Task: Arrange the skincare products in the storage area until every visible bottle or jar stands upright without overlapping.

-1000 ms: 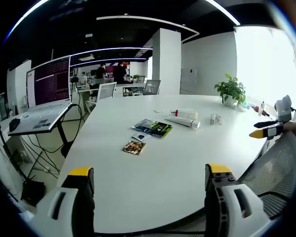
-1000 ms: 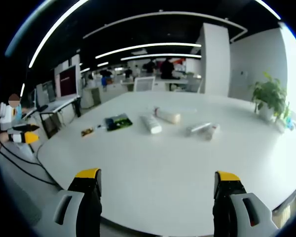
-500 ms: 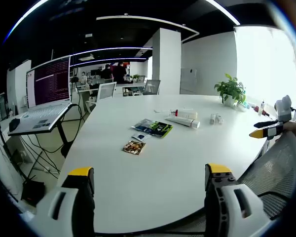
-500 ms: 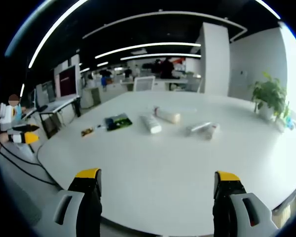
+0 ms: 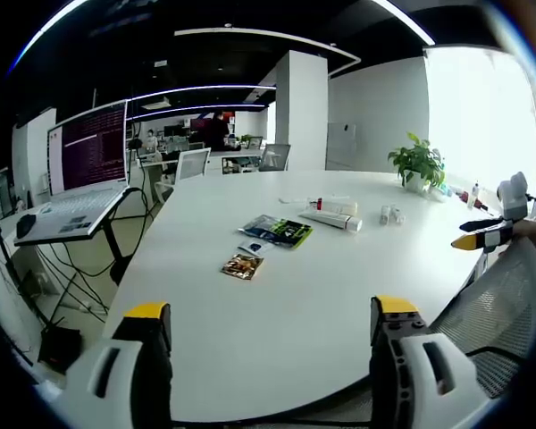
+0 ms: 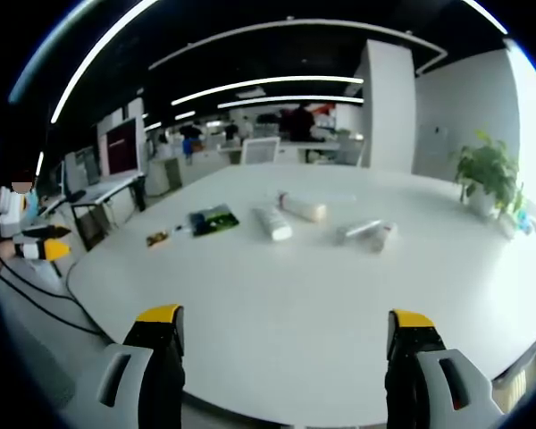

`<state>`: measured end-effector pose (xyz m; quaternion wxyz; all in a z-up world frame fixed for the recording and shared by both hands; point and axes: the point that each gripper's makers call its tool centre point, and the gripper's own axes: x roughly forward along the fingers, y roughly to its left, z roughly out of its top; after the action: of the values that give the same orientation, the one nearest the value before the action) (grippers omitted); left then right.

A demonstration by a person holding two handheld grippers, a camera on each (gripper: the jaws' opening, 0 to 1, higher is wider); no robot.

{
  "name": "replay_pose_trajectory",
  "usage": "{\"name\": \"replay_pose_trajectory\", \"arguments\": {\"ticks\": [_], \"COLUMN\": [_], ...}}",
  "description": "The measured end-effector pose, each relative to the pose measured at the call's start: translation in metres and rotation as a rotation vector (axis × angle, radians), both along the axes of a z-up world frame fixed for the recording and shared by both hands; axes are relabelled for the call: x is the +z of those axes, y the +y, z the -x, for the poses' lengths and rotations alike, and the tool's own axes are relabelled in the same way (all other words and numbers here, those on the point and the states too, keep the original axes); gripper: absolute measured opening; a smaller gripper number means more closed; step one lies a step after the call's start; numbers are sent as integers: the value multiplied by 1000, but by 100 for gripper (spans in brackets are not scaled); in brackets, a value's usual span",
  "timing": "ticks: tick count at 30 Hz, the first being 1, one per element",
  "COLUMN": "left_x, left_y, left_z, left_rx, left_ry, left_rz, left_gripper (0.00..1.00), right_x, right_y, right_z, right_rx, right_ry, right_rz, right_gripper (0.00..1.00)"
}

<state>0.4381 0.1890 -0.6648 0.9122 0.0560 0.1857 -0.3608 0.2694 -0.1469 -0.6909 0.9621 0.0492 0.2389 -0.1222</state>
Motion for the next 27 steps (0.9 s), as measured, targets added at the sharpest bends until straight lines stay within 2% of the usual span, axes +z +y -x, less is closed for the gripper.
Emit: {"name": "replay_pose_trajectory", "arguments": {"ticks": [17,27], "left_x": [0,3], "left_y": [1,3], "left_z": [-1,-2], "left_rx": [0,17], "left_ry": [-8,-13], "left_rz": [-4,21], "left_gripper": [87,84], "right_x": [-1,-2], "right_y": [0,-1], "right_z": [1,1], "right_rx": [-9,-9], "right_ry": [7,14], "right_rz": [-5,3], "right_gripper": [99,99]}}
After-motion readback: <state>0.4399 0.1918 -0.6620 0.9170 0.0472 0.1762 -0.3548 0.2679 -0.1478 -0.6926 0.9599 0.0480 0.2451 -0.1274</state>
